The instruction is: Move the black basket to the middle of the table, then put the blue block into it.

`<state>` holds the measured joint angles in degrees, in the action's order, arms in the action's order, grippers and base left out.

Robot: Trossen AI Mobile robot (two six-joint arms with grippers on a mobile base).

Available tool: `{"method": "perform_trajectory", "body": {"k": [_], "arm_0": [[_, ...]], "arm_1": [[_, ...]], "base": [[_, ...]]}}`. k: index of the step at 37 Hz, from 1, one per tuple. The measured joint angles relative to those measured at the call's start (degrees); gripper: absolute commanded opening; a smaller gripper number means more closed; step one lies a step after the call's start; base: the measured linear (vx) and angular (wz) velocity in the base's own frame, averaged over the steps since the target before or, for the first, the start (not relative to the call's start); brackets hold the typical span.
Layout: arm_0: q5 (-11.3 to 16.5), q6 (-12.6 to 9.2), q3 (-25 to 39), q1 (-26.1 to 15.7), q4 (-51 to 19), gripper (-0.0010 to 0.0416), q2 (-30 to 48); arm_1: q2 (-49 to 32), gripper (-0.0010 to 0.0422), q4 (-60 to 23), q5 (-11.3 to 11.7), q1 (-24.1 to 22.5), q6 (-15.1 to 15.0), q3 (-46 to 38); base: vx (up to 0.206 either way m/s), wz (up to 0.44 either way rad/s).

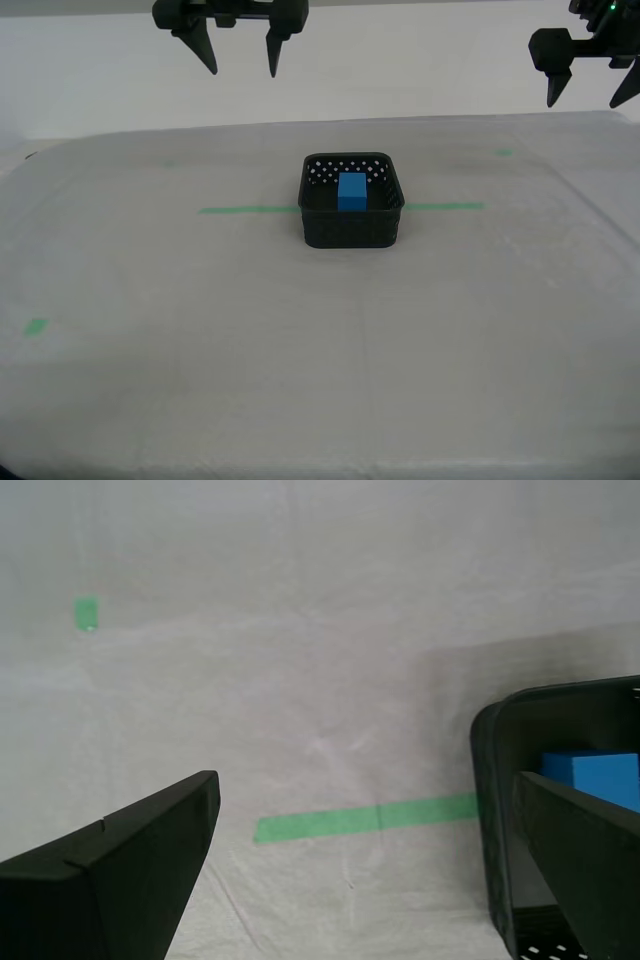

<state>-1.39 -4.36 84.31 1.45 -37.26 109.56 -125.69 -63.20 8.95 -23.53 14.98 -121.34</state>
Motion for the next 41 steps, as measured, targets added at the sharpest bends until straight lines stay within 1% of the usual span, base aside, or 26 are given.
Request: {"method": "perform_trajectory", "body": {"k": [4, 7, 15, 21, 24, 27, 35, 41], "arm_0": [[0.0, 0.0, 0.0, 0.0, 0.0, 0.0398, 0.0], [0.0, 0.0, 0.0, 0.0, 0.0, 0.0399, 0.0], [0.0, 0.0, 0.0, 0.0, 0.0, 0.0399, 0.0], [0.0, 0.0, 0.0, 0.0, 0.0, 0.0398, 0.0], [0.0, 0.0, 0.0, 0.0, 0.0, 0.0399, 0.0], [0.0, 0.0, 0.0, 0.0, 0.0, 0.0399, 0.0], [0.0, 0.0, 0.0, 0.0, 0.0, 0.0399, 0.0], [0.0, 0.0, 0.0, 0.1, 0.0, 0.0399, 0.0]], "arm_1": [[0.9, 0.0401, 0.3, 0.0, 1.1, -0.1, 2.0], [2.3, 0.0401, 2.1, -0.3, 1.9, -0.2, 4.7], [9.2, 0.0401, 11.2, -1.4, 4.0, -0.4, 16.5], [14.6, 0.0401, 17.3, -2.2, 6.6, -0.6, 24.9], [16.4, 0.0401, 19.8, -2.2, 7.6, -1.6, 28.3], [17.6, 0.0401, 22.4, -2.2, 8.4, -2.5, 31.3], [18.7, 0.0401, 27.3, -2.2, 9.6, -2.9, 37.3], [19.6, 0.0401, 34.4, -2.4, 9.7, -3.3, 42.1]], "base": [[0.000, 0.000], [0.000, 0.000], [0.000, 0.000], [0.000, 0.000], [0.000, 0.000], [0.000, 0.000], [0.000, 0.000], [0.000, 0.000]]}}
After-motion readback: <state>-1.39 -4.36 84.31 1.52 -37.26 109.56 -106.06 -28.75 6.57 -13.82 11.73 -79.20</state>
